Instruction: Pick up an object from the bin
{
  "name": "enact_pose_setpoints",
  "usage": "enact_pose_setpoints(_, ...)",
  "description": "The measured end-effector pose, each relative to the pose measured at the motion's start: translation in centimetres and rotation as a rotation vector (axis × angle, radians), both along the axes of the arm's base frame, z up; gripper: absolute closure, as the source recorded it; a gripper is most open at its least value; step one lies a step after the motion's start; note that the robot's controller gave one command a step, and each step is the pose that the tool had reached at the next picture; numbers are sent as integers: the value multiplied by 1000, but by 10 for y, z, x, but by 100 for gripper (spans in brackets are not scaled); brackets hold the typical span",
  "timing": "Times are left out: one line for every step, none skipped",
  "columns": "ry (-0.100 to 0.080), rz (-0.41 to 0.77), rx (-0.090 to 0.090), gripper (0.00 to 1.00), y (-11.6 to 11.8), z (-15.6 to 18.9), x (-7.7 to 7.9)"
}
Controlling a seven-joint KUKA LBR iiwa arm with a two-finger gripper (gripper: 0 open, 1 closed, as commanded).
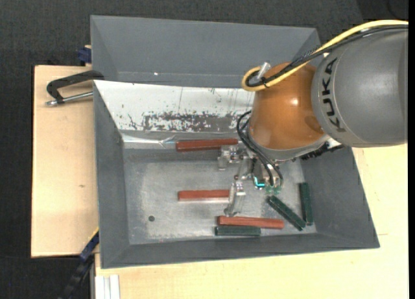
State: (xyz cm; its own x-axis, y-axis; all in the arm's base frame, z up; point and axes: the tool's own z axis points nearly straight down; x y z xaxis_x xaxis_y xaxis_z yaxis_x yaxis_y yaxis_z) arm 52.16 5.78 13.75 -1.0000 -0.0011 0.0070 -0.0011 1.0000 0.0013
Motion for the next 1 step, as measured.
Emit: enact_pose_setpoints(-8, -1, 1, 0, 0, 4, 2)
